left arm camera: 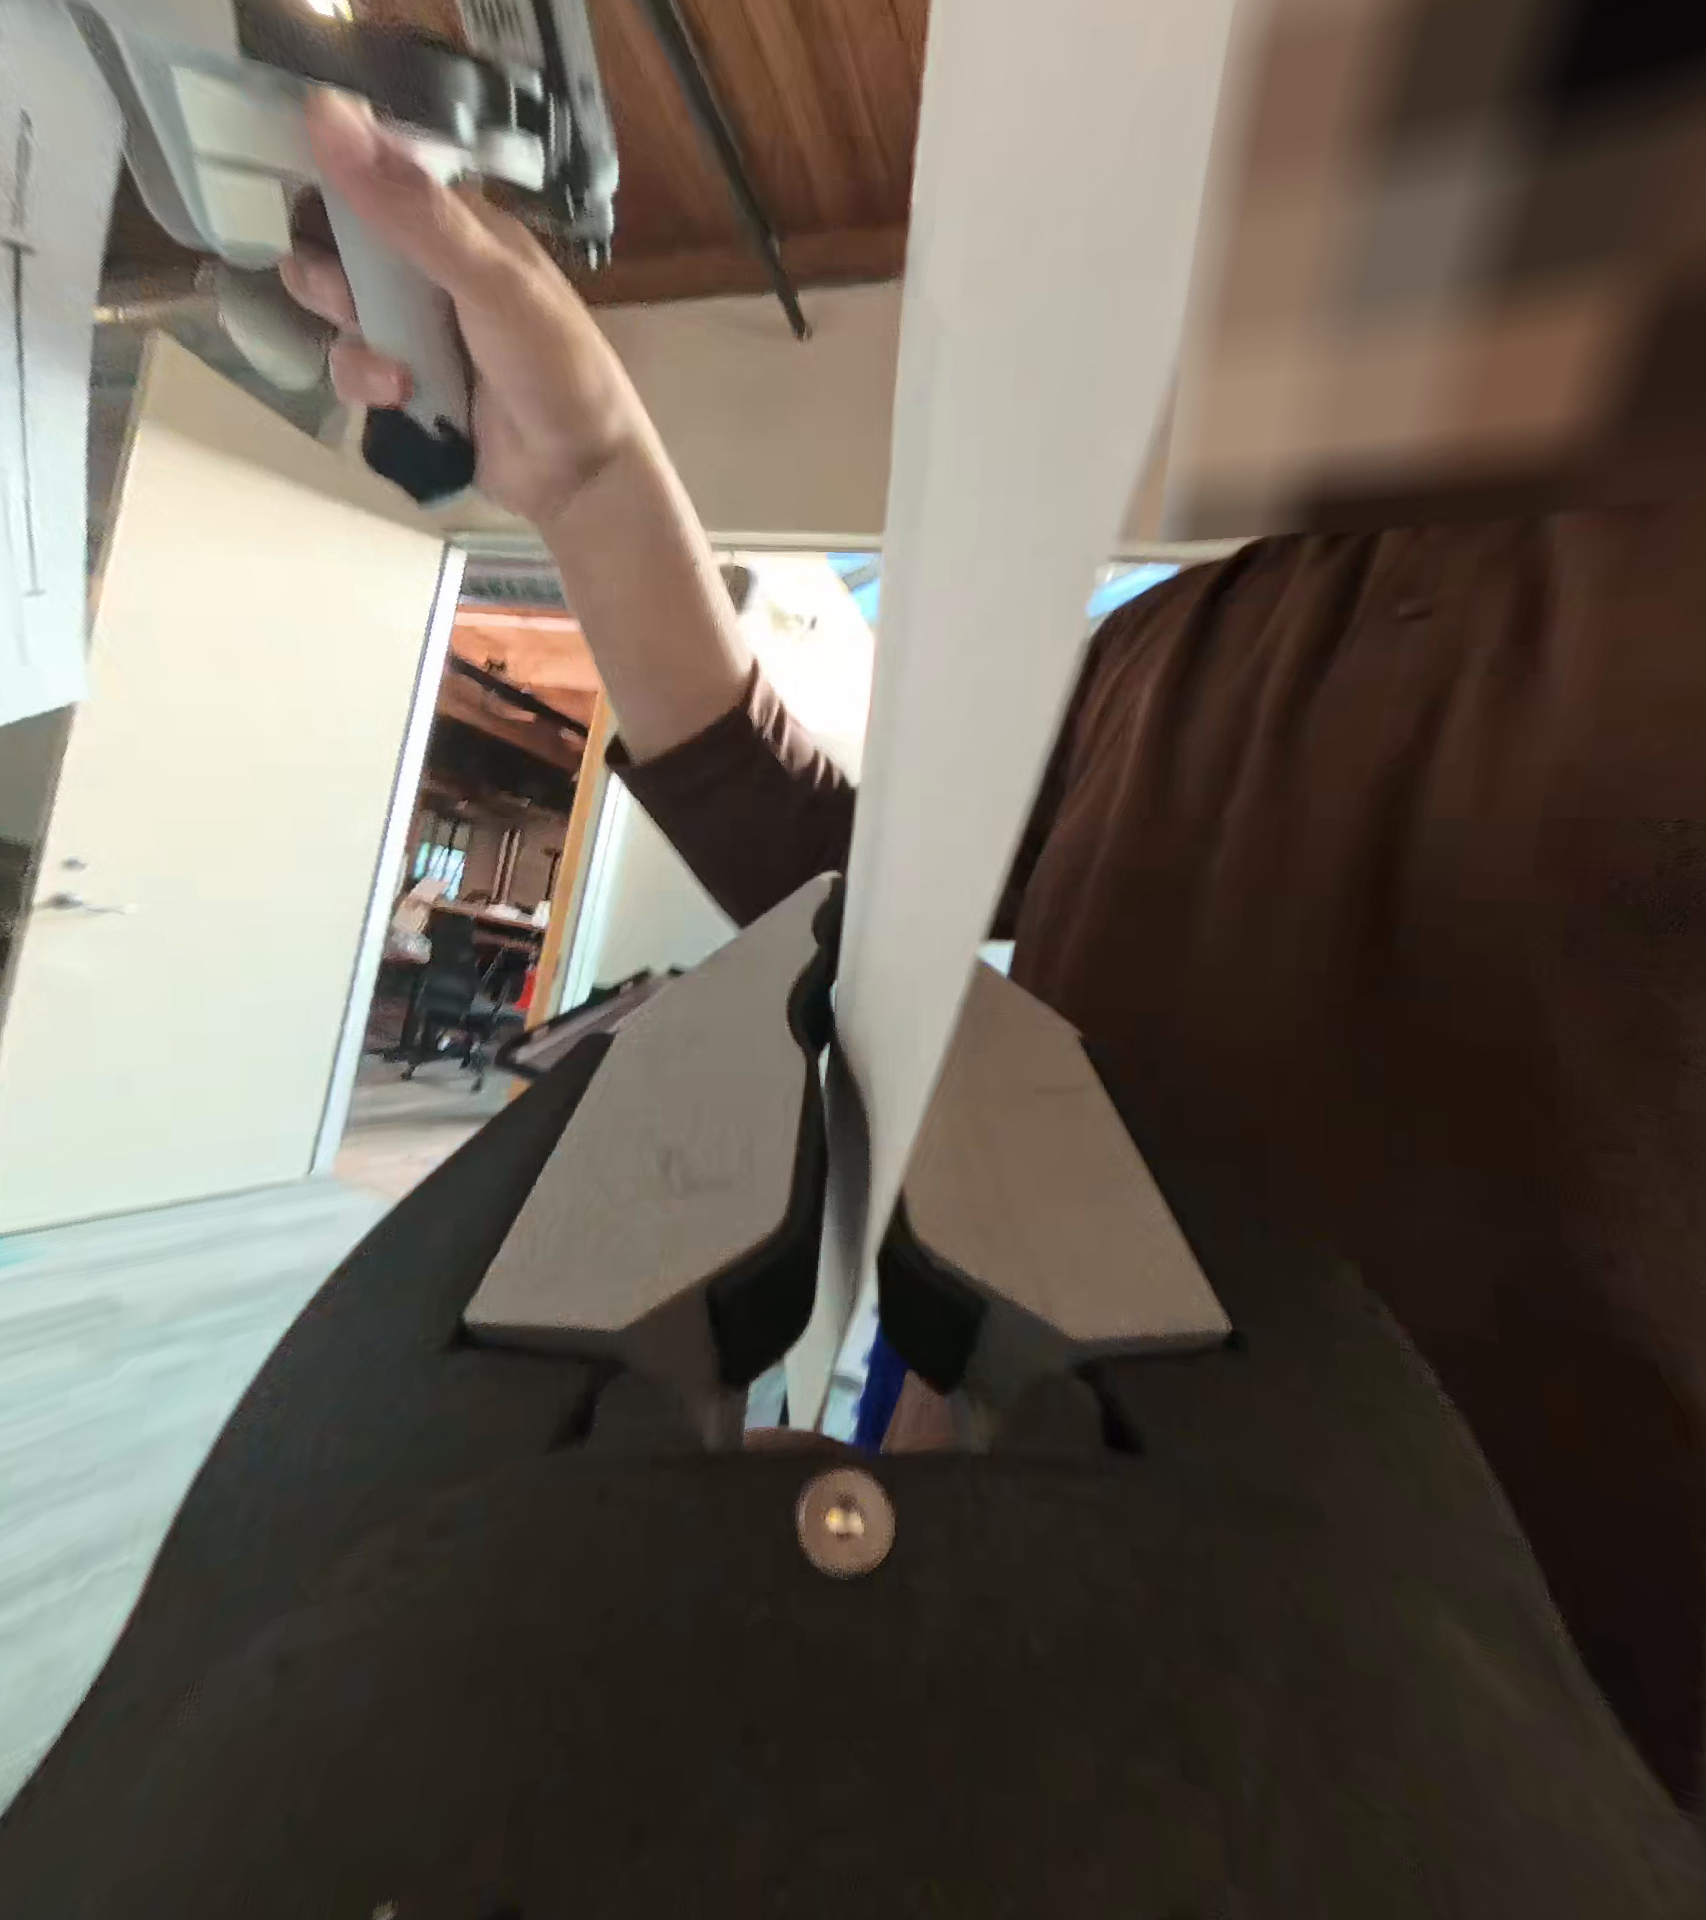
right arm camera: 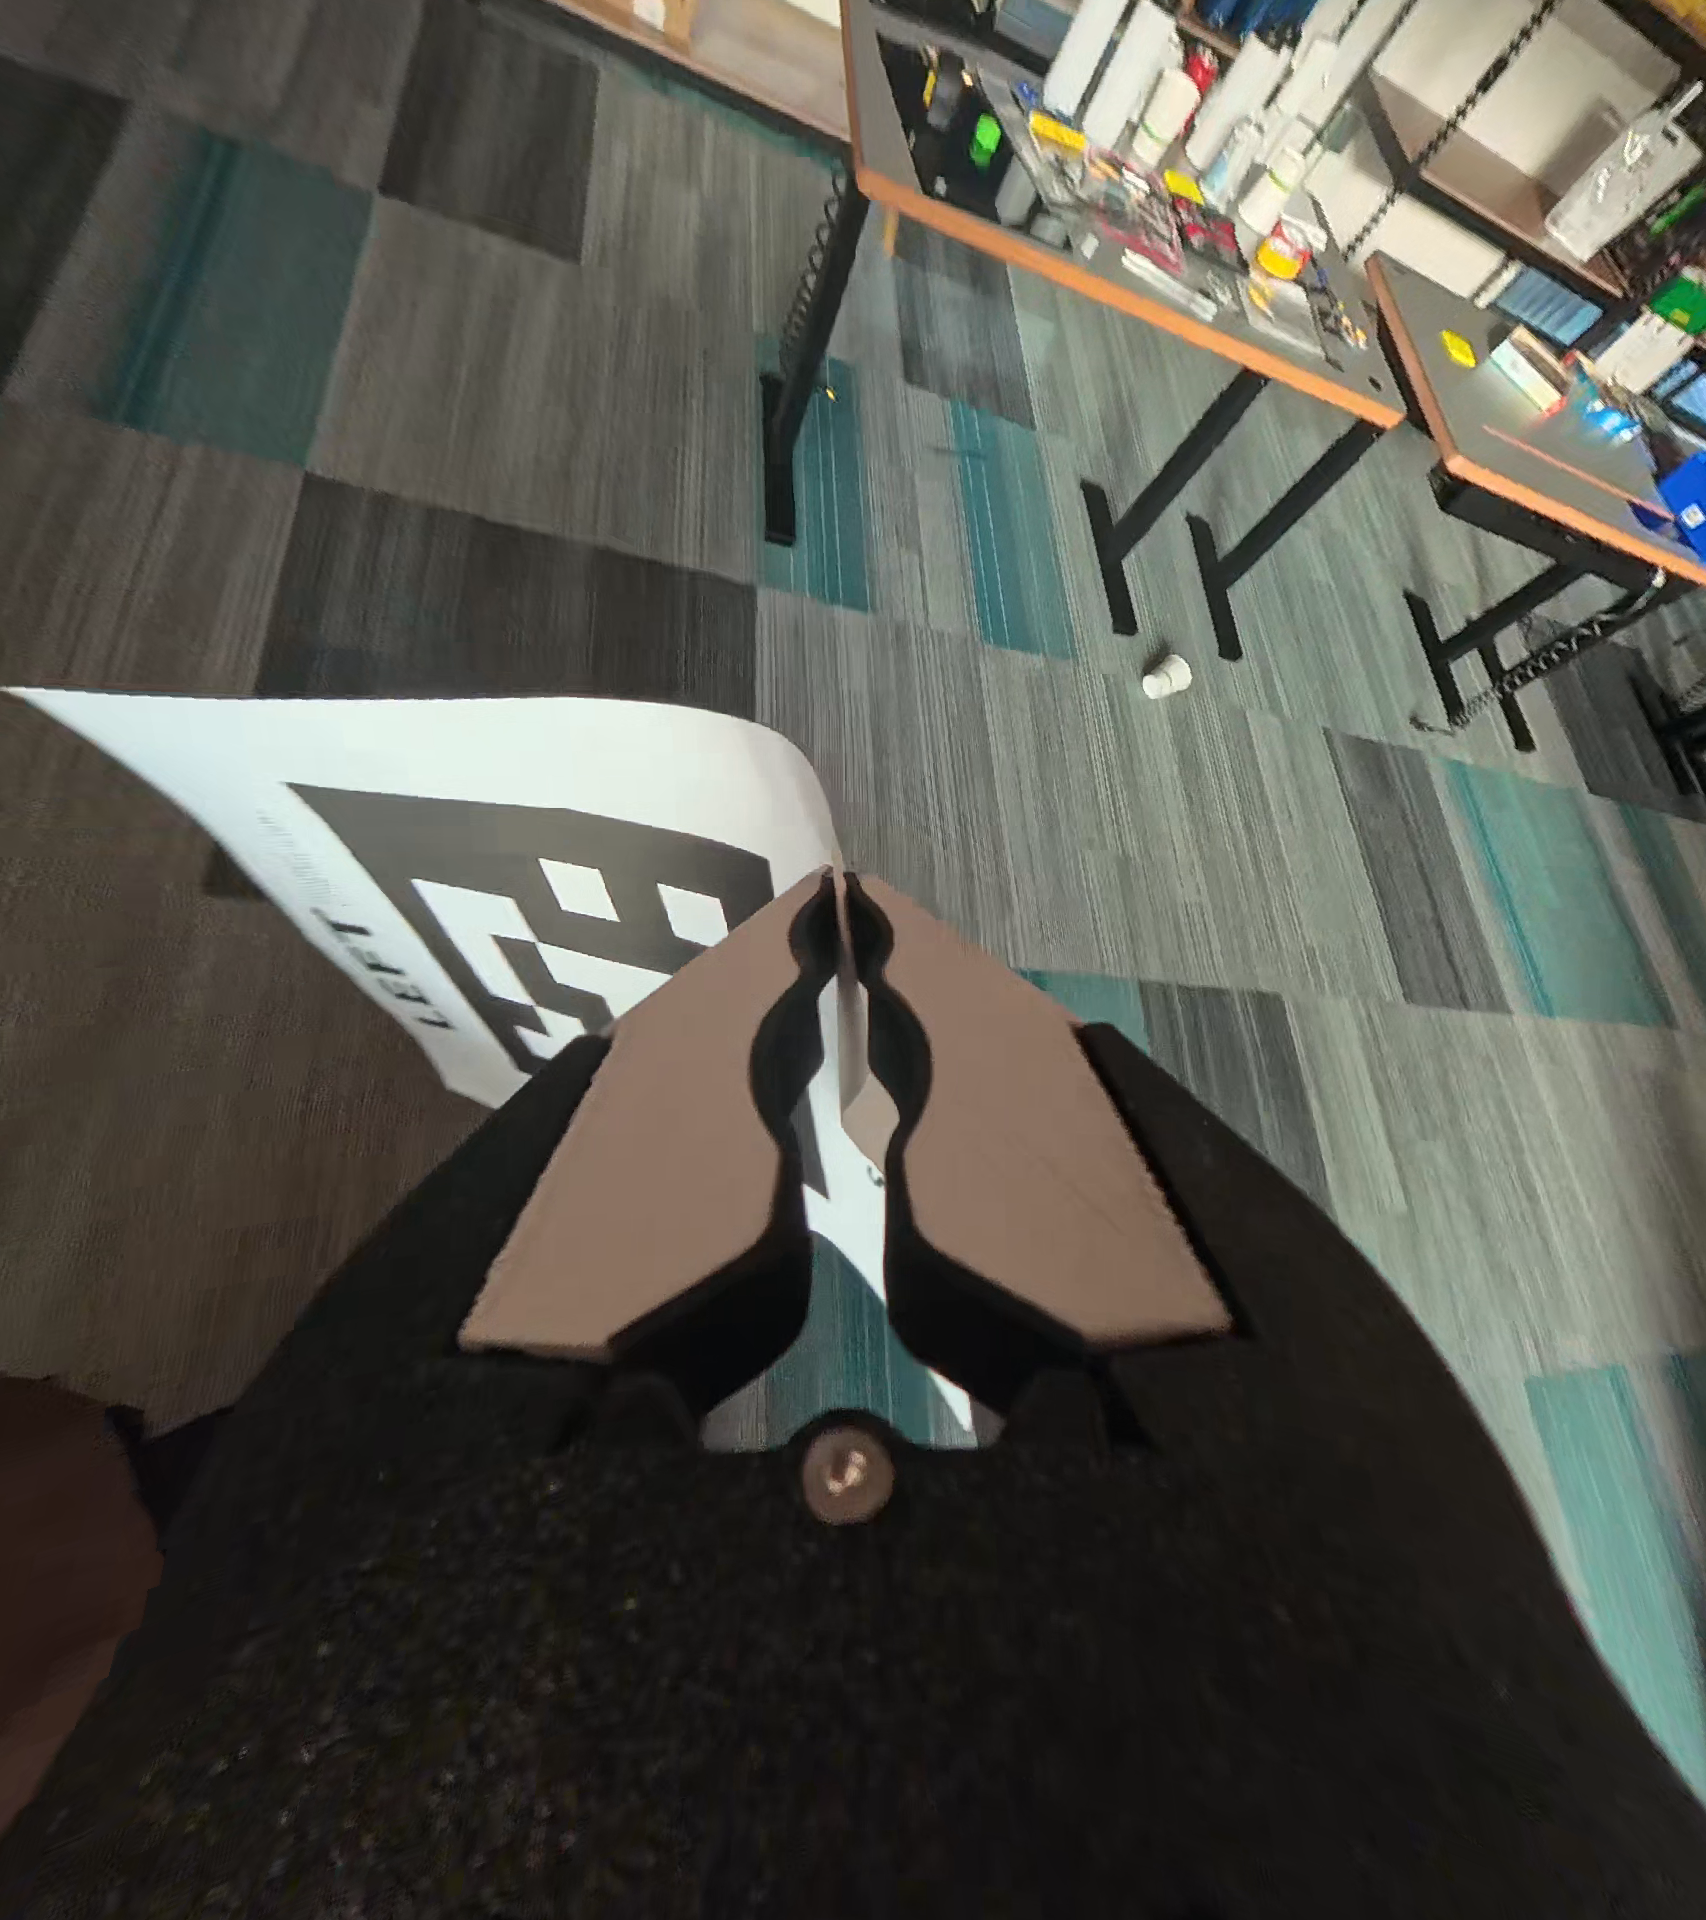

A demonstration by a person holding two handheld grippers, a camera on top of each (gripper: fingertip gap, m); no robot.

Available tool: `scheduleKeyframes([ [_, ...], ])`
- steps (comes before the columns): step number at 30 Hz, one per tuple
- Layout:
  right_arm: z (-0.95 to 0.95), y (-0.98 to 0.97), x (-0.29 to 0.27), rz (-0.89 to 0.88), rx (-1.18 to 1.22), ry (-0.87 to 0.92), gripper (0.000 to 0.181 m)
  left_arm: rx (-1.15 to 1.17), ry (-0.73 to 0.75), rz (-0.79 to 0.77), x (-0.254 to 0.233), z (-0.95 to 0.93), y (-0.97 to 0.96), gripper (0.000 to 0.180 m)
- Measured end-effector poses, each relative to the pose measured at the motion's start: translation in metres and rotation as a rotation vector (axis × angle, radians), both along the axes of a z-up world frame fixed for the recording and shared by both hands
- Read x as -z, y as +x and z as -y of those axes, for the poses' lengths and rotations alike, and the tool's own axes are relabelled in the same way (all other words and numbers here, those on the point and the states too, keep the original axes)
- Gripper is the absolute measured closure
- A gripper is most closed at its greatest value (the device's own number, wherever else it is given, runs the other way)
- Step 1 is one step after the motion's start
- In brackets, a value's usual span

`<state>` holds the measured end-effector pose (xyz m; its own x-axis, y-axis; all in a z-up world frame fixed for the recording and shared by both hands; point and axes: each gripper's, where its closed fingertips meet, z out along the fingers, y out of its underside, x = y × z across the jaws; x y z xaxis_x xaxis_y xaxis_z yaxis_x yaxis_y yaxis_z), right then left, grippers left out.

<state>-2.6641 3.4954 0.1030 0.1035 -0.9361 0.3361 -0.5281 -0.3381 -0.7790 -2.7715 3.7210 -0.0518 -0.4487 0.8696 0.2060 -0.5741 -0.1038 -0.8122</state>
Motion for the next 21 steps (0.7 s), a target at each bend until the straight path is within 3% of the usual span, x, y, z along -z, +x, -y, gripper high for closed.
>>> scheduleKeyframes([
  [7, -0.022, 0.071, -0.016, 0.141, -0.389, 0.451, 0.181, -0.038, -0.078, -0.148, -0.03, 0.06, 0.099, 0.18],
  [14, -0.11, 0.17, -0.022, 0.119, -0.716, 0.67, 0.181, -0.06, -0.159, -0.252, -0.026, 0.052, 0.204, 0.18],
  [21, -0.207, 0.316, -0.022, 0.127, -0.844, 0.835, 0.181, -0.372, -0.276, -0.239, -0.019, -0.023, 0.378, 0.18],
])
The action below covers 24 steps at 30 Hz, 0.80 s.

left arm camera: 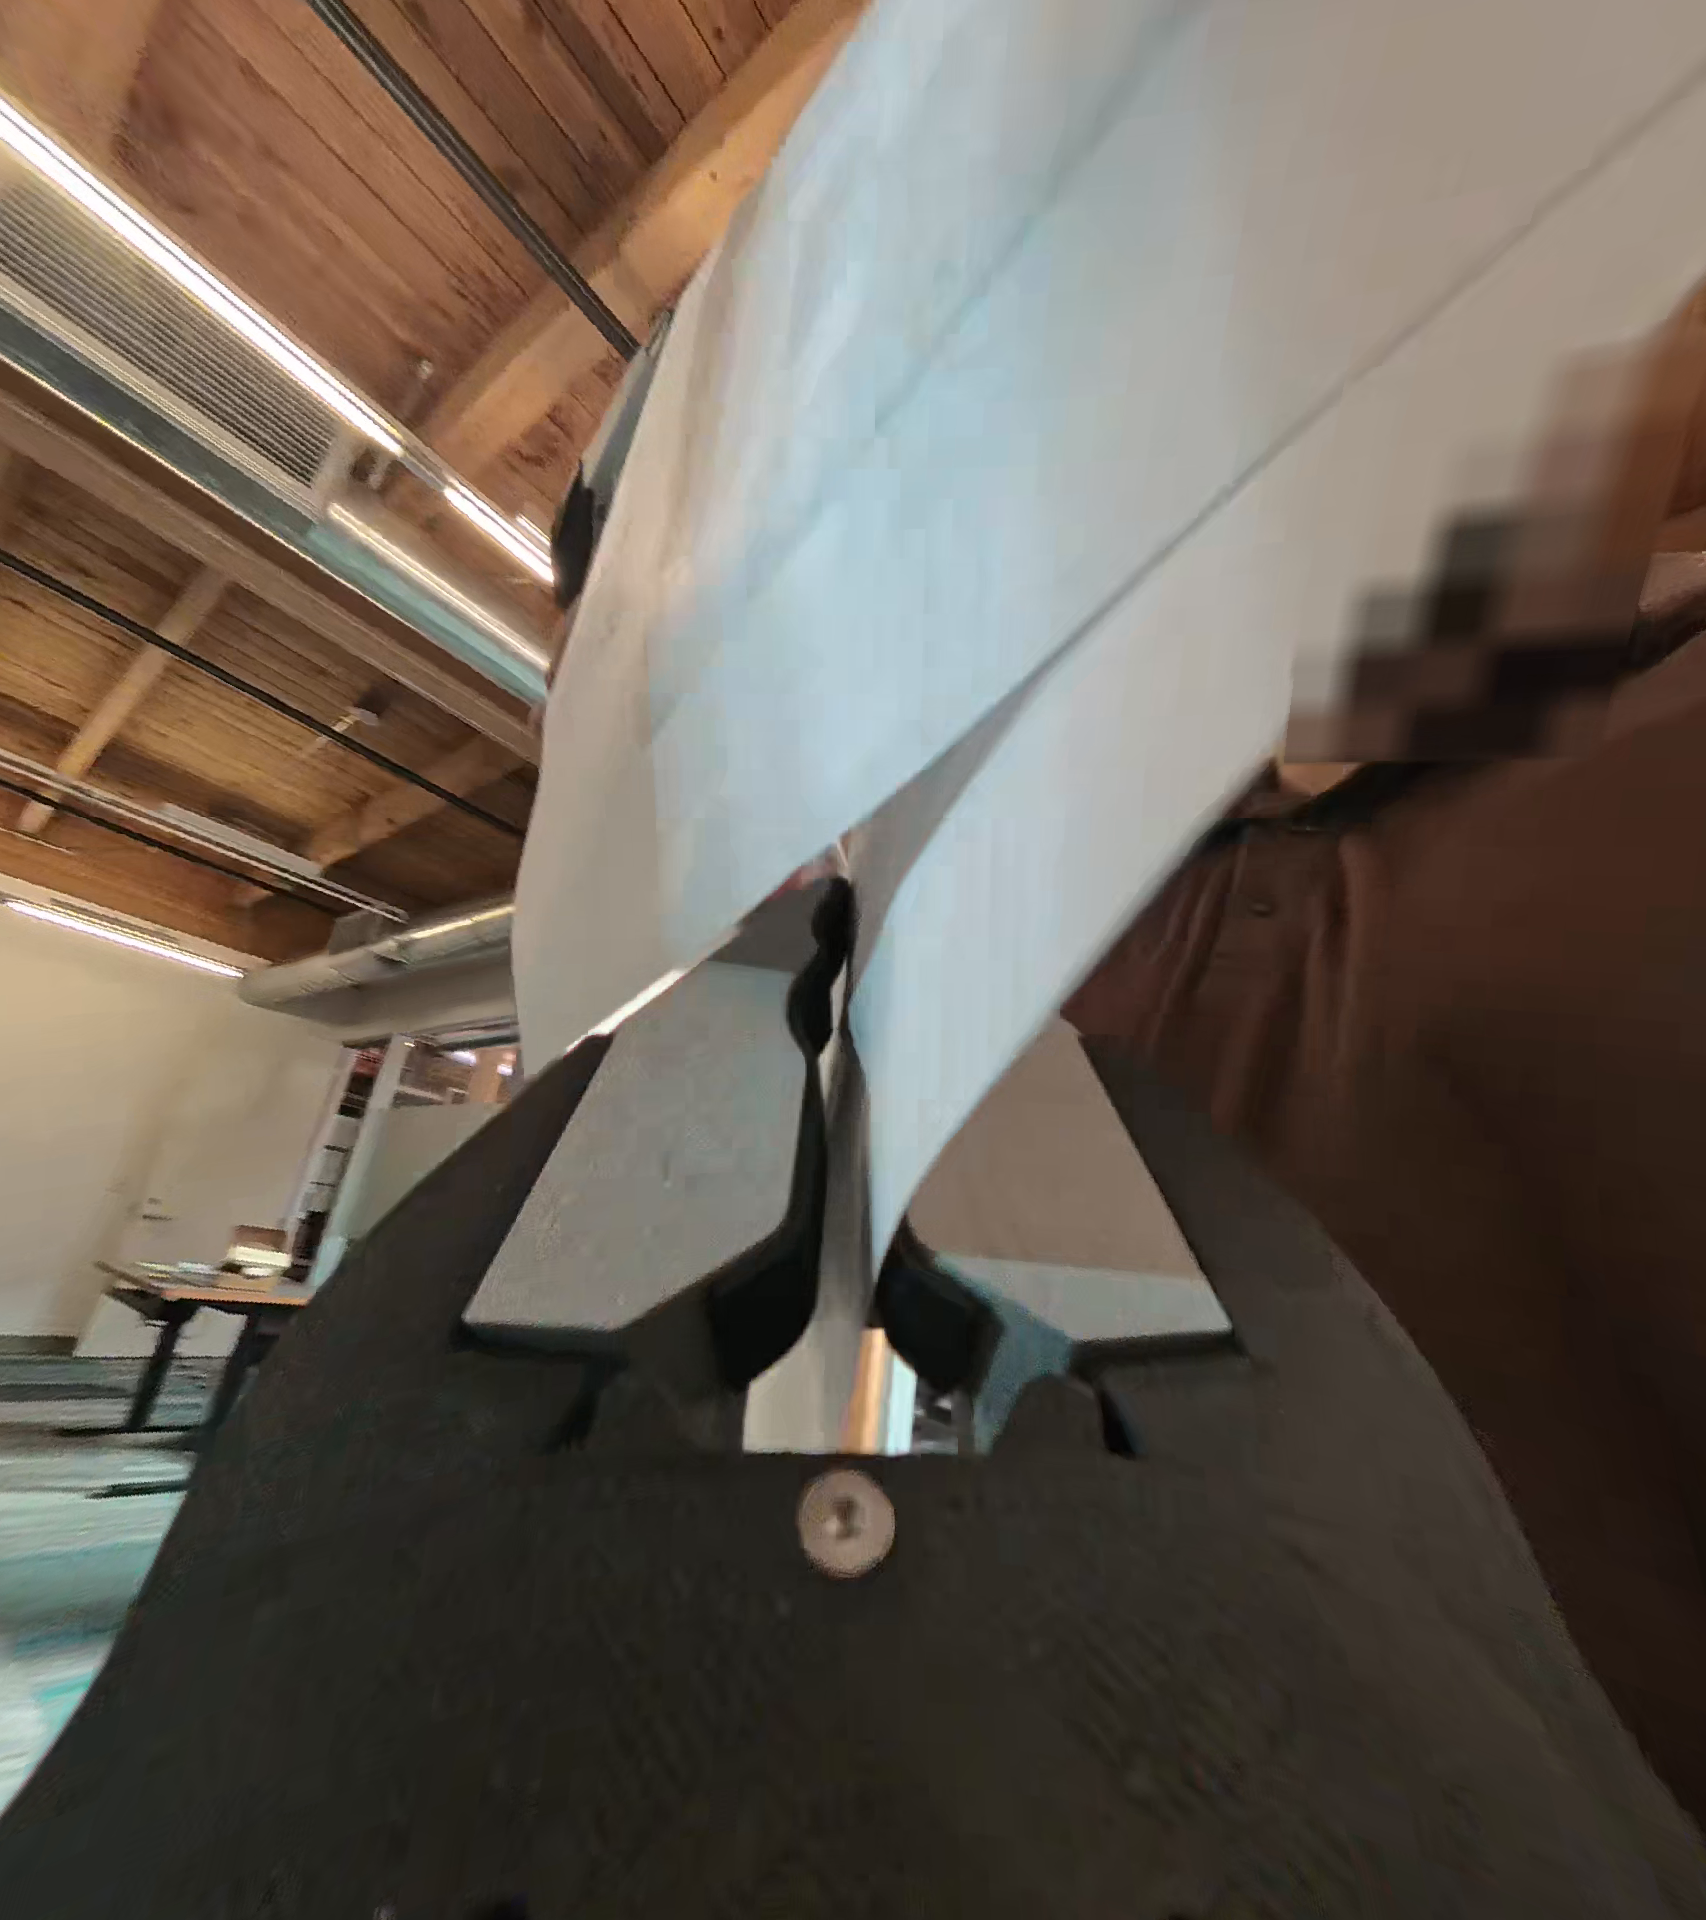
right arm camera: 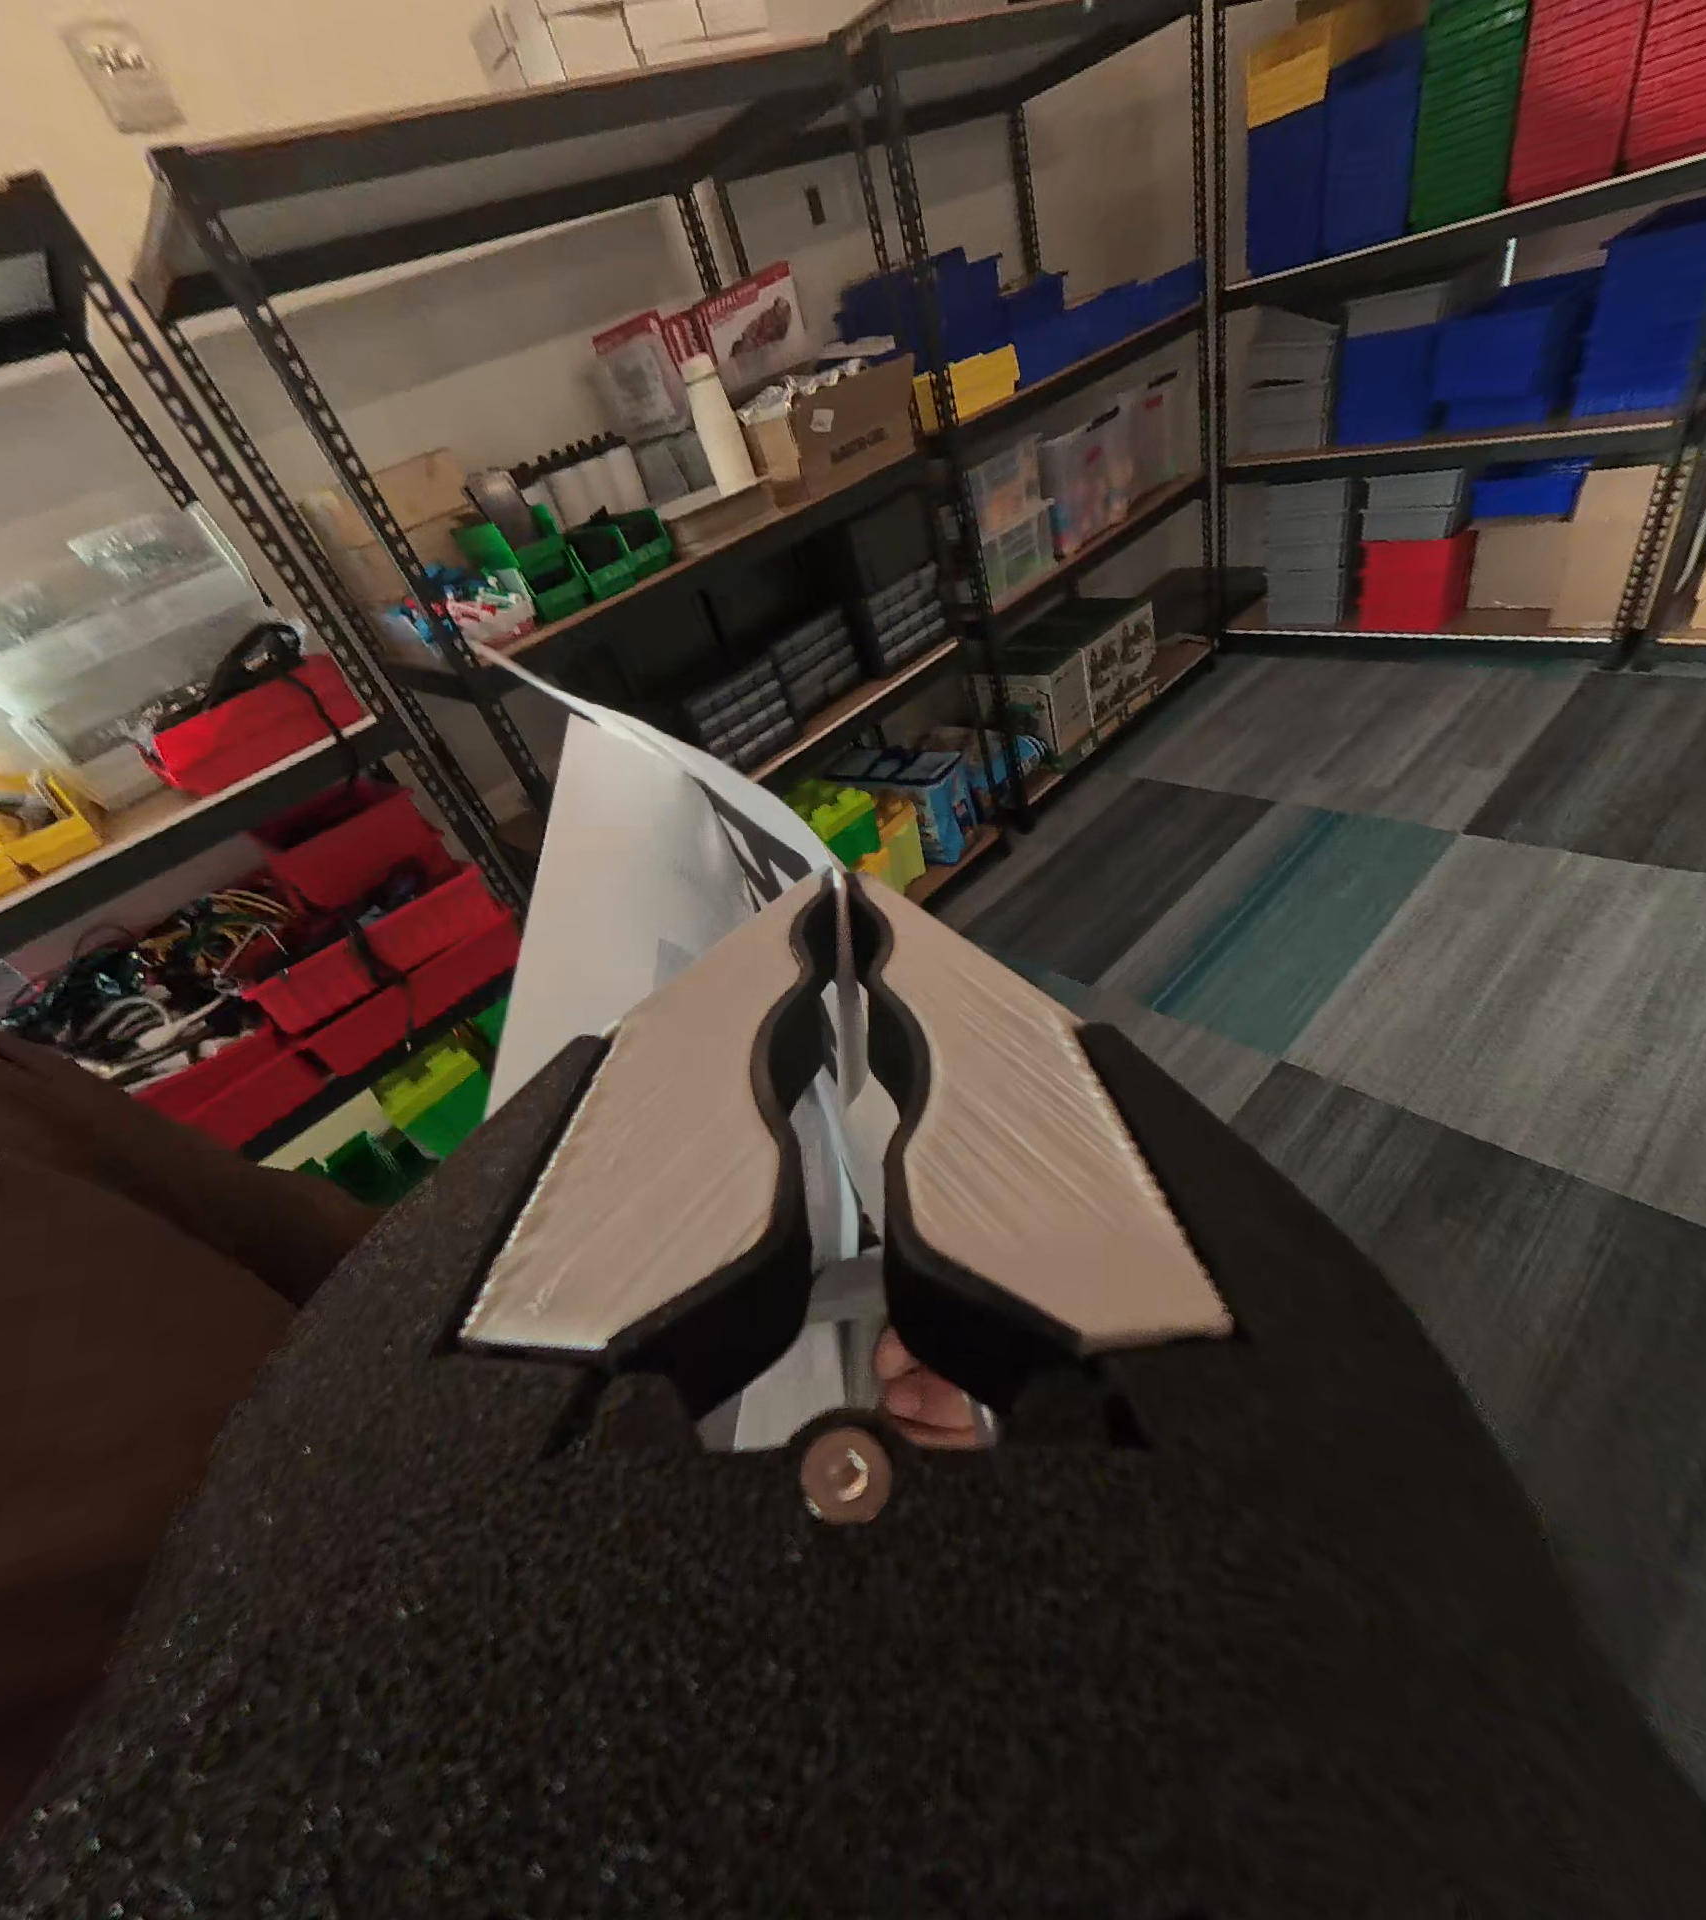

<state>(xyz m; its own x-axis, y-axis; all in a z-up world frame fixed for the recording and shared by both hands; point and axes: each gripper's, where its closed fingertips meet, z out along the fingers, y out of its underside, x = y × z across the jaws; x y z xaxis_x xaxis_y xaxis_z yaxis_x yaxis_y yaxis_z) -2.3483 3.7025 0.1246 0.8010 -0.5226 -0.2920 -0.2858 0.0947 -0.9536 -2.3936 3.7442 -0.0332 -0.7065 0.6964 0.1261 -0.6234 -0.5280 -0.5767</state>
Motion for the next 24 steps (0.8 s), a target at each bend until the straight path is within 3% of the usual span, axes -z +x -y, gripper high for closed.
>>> scheduleKeyframes([
  [5, -0.051, 0.114, 0.018, -0.083, 0.012, 0.057, 0.181, -0.151, -0.019, -0.06, -0.009, -0.077, 0.138, 0.18],
  [12, -0.092, 0.236, 0.037, -0.161, -0.041, 0.155, 0.181, -0.331, 0.062, -0.124, 0.005, -0.132, 0.292, 0.18],
  [24, -0.073, 0.501, 0.057, -0.08, -0.294, 0.32, 0.181, -0.424, 0.156, -0.085, 0.029, -0.122, 0.58, 0.18],
])
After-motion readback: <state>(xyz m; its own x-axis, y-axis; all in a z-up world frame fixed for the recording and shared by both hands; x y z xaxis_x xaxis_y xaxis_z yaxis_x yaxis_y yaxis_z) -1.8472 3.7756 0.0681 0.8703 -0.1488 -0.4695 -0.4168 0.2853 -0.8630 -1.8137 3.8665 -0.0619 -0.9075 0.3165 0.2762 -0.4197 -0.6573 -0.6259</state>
